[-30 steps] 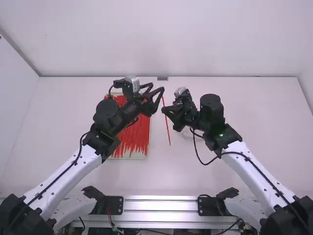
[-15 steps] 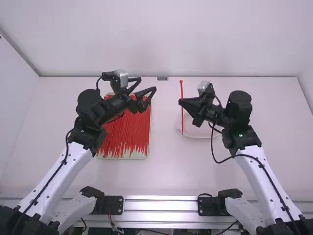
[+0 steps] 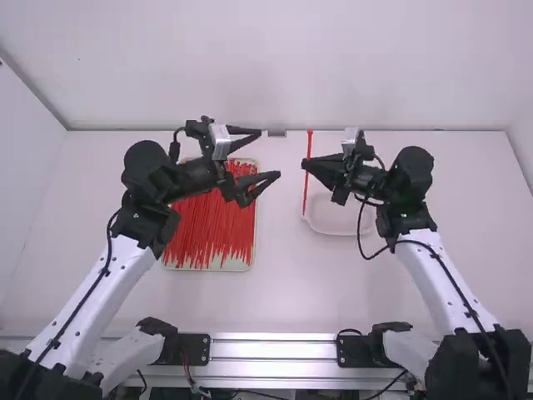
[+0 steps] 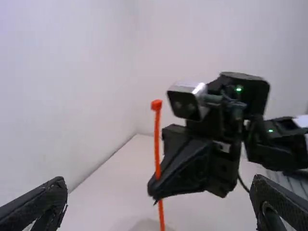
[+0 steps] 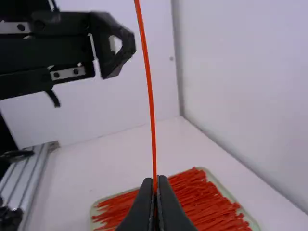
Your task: Fasten the cable tie
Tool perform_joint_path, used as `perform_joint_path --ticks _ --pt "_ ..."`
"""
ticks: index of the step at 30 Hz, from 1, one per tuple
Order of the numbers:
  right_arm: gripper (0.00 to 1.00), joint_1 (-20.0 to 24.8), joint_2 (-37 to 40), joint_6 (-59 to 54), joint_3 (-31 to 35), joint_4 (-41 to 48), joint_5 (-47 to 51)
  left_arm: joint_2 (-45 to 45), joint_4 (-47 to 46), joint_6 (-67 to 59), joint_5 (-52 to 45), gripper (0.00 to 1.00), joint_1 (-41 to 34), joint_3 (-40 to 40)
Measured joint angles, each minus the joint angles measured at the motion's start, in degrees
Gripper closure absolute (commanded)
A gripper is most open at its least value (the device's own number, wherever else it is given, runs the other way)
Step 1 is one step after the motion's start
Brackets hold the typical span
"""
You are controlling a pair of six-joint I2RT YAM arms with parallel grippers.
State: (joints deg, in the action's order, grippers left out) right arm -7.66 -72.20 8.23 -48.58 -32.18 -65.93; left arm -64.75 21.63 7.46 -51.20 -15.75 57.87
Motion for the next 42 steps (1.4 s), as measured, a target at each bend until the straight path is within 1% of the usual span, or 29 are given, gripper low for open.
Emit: perform_joint_path --ticks 4,8,9,11,12,13,14,15,16,18,20,21,22,25,28,31,32,34,37,38,39,40,41,42 --pt "1.00 -1.7 -1.6 2.2 0.0 -2.0 -1.6 -2.7 3.6 0.0 -4.5 0.01 0.1 0.0" --pt "1.00 -3.2 -1.7 3.0 0.0 -1.9 -2.6 -4.1 3.9 0.0 -6.3 0.00 0.1 0.0" --pt "1.00 -3.5 -1.7 2.9 0.0 -1.8 -2.7 -4.2 4.0 0.0 -6.3 0.02 0.1 0.0" --pt "1.00 -4.2 -1.7 3.2 0.0 -1.6 -2.8 -4.3 4.8 0.1 -6.5 0.09 0.1 0.0" --pt "1.00 -4.6 -1.7 3.3 0.0 -1.4 -2.9 -4.3 6.1 0.6 -6.8 0.16 0.2 0.0" --pt "1.00 -4.8 -1.7 3.2 0.0 -1.4 -2.9 -4.3 6.5 0.6 -6.9 0.17 0.2 0.0" --pt "1.00 -5.1 -1.7 3.4 0.0 -1.2 -3.0 -4.3 7.0 1.1 -6.9 0.24 0.2 0.0" --pt "1.00 -5.5 -1.7 3.2 0.0 -0.9 -2.9 -4.3 7.3 1.6 -6.9 0.34 0.2 0.0" --pt "1.00 -6.0 -1.7 2.9 0.0 -0.4 -3.0 -4.3 7.3 1.9 -6.9 0.38 0.2 0.0" --pt "1.00 -6.6 -1.7 2.7 0.0 0.0 -2.9 -4.3 7.3 2.2 -6.9 0.37 0.2 0.0" --pt "1.00 -7.3 -1.8 2.3 0.0 0.1 -3.0 -4.3 7.1 2.6 -7.5 0.32 0.4 0.0" --pt "1.00 -7.8 -1.8 2.2 0.0 0.2 -3.0 -4.3 7.1 2.7 -8.2 0.27 0.7 0.0" --pt "1.00 -8.2 -1.7 2.1 0.0 0.2 -3.0 -4.3 7.1 3.0 -8.7 0.25 0.9 0.0" --pt "1.00 -9.0 -1.8 2.0 0.0 0.2 -3.1 -4.3 6.8 3.2 -9.9 0.25 1.2 0.0" --pt "1.00 -9.2 -1.7 1.9 0.0 0.2 -3.2 -4.3 6.1 3.3 -10.8 0.30 1.2 0.0" --pt "1.00 -9.2 -1.8 2.0 0.0 0.1 -3.2 -4.3 5.1 3.2 -11.2 0.41 1.2 0.0" --pt "1.00 -9.2 -1.8 2.0 0.0 0.2 -3.2 -4.3 5.0 3.2 -11.2 0.43 1.2 0.0" --pt "1.00 -9.8 -1.8 2.1 0.0 0.2 -3.1 -4.3 4.1 3.4 -11.3 0.53 1.2 0.0" --pt "1.00 -11.0 -1.8 2.1 0.0 0.1 -3.1 -4.3 3.2 3.5 -11.4 0.63 1.2 0.0" --pt "1.00 -11.4 -1.8 2.0 0.0 0.0 -3.1 -4.3 2.8 3.5 -11.4 0.70 1.2 0.0" --pt "1.00 -11.8 -1.8 2.0 0.0 -0.1 -3.0 -4.3 2.6 3.7 -11.4 0.73 1.2 0.0" --pt "1.00 -11.9 -1.8 2.1 0.0 -0.1 -3.2 -4.3 2.6 3.7 -11.4 0.75 1.2 0.0" --pt "1.00 -12.2 -1.8 2.2 0.0 -0.2 -3.3 -4.3 2.5 4.0 -11.4 0.82 1.2 0.0" --pt "1.00 -12.3 -1.8 2.2 0.0 -0.3 -3.2 -4.3 2.5 4.3 -11.4 0.87 1.2 0.0"
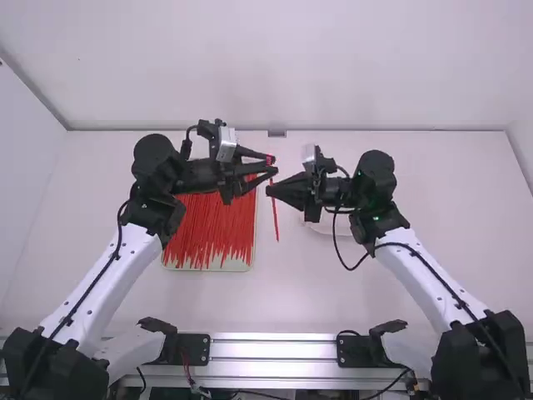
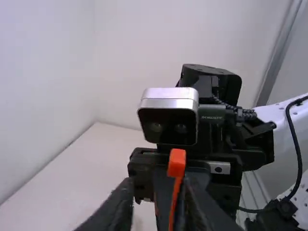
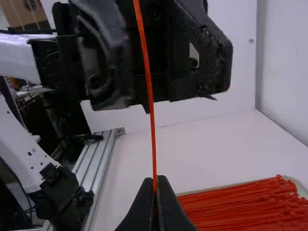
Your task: Fasten the cable tie
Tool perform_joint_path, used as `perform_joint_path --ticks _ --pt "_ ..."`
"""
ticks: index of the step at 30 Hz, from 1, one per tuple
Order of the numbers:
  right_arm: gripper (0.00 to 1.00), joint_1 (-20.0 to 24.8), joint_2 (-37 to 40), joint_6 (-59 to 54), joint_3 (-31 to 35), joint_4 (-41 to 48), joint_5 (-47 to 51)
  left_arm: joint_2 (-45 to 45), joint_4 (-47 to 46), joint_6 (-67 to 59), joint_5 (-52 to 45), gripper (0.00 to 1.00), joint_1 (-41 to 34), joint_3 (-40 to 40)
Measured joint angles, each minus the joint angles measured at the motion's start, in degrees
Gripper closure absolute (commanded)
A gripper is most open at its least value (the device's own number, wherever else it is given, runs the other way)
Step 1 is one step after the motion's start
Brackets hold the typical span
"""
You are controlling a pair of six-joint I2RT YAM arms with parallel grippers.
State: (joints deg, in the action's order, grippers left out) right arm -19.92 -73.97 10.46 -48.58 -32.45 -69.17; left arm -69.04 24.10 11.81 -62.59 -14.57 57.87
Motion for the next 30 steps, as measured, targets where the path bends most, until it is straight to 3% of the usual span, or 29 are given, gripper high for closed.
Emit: perform_joint_path --ticks 1,2,14,17,18,19,20,21,30 --pt "1.00 0.0 0.0 -0.1 0.0 0.0 0.0 0.0 0.0 0.5 0.0 0.96 0.0 0.0" --pt "1.00 0.0 0.0 -0.2 0.0 0.0 0.2 0.0 0.0 0.8 0.0 0.98 0.0 0.0" --pt "1.00 0.0 0.0 -0.1 0.0 0.0 0.3 0.0 0.6 2.1 -0.9 0.98 0.0 0.0" --pt "0.76 0.0 0.0 -0.1 0.0 0.2 0.3 0.0 0.5 3.5 -0.6 0.98 0.0 0.0" --pt "0.73 0.0 0.0 -0.1 0.0 0.2 0.3 0.0 0.4 3.6 -0.6 0.98 0.0 0.0" --pt "0.50 0.0 0.0 0.2 0.0 0.3 0.3 0.0 0.0 3.8 -0.4 0.98 0.0 0.0" --pt "0.21 0.0 0.0 0.0 0.0 0.4 0.4 0.0 -0.2 3.8 -0.3 0.98 0.0 0.0" --pt "0.01 0.0 0.0 -0.1 0.0 0.5 0.3 0.0 -0.5 3.7 -0.2 0.98 0.0 0.0" --pt "0.02 3.1 0.0 -6.9 0.0 10.8 0.5 0.0 2.3 4.3 1.7 0.98 0.0 0.0"
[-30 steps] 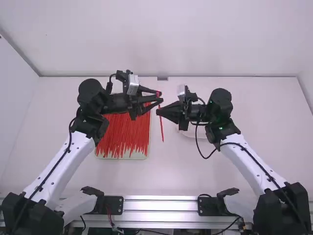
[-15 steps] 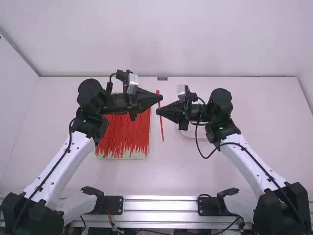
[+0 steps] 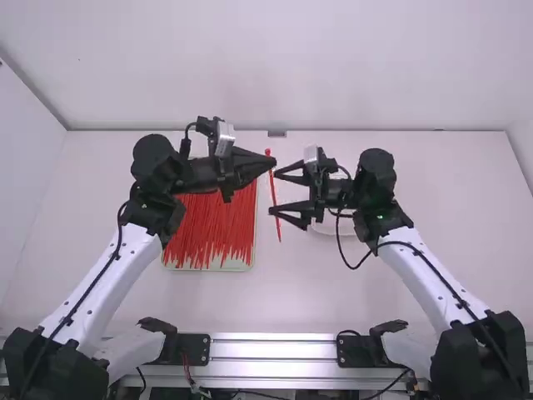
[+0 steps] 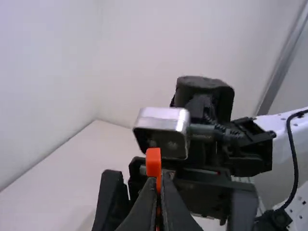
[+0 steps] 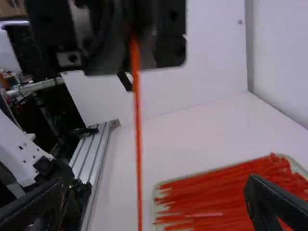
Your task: Fasten the cable tie
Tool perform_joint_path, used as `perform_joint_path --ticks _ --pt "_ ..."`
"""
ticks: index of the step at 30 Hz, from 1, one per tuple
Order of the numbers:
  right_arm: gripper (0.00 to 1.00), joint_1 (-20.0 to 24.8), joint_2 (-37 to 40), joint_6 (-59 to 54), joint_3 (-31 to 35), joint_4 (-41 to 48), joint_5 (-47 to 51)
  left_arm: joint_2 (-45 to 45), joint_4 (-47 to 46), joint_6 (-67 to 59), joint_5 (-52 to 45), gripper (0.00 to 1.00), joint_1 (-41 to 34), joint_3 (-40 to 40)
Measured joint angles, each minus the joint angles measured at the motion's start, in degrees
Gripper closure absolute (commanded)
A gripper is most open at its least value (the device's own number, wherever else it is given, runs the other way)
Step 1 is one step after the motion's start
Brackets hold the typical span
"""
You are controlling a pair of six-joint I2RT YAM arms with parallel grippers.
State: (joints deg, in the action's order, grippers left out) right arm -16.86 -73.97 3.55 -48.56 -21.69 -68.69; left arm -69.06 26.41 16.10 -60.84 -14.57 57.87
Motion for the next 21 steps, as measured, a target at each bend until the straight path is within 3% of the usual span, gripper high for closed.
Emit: perform_joint_path --ticks 5,10,21 --pt "0.01 1.9 0.0 -8.4 0.0 5.8 -2.1 0.0 1.7 1.4 0.0 0.98 0.0 0.6" --pt "0.01 1.9 0.0 -20.7 0.8 6.7 -9.6 -0.2 -2.4 2.1 0.0 0.98 0.1 5.9" --pt "0.01 1.9 0.0 -33.7 1.7 8.7 -13.4 -5.3 -23.1 1.6 2.0 0.98 0.5 24.5"
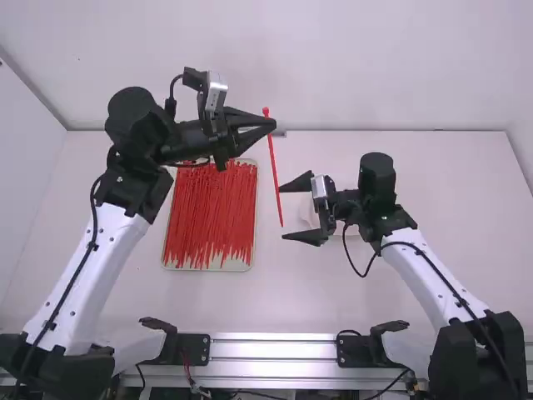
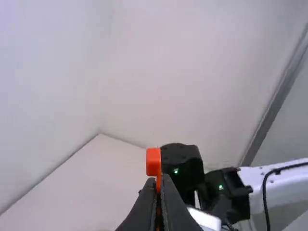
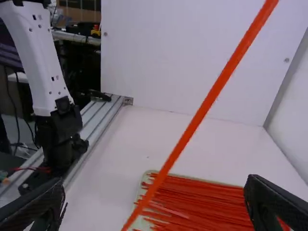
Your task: Fasten the cable tie
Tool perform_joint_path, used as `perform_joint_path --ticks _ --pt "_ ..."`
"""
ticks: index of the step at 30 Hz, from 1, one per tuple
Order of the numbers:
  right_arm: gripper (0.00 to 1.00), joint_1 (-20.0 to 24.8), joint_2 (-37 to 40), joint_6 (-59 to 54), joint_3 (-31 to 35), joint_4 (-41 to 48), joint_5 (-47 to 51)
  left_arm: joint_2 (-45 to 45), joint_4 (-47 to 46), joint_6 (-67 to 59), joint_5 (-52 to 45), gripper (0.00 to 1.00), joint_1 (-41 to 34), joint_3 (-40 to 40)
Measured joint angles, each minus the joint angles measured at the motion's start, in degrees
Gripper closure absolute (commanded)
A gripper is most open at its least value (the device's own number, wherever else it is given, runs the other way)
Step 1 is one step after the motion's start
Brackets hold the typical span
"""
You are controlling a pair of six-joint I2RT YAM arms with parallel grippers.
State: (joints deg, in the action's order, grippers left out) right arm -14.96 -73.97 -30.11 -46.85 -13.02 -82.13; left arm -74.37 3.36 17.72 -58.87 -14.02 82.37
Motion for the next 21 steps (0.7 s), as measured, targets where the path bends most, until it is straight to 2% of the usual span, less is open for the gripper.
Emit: perform_joint_path --ticks 6,12,21 --pt "0.02 0.2 0.0 -5.0 0.0 -3.5 0.0 -4.1 -0.8 2.3 0.7 0.98 0.1 2.0" --pt "0.01 2.3 0.0 -25.5 0.0 -3.1 0.0 -7.9 1.4 10.5 1.1 0.98 0.7 2.0" --pt "0.02 5.2 0.0 -57.1 0.0 -2.5 -2.2 -8.5 -0.1 21.2 1.2 0.98 3.2 2.0"
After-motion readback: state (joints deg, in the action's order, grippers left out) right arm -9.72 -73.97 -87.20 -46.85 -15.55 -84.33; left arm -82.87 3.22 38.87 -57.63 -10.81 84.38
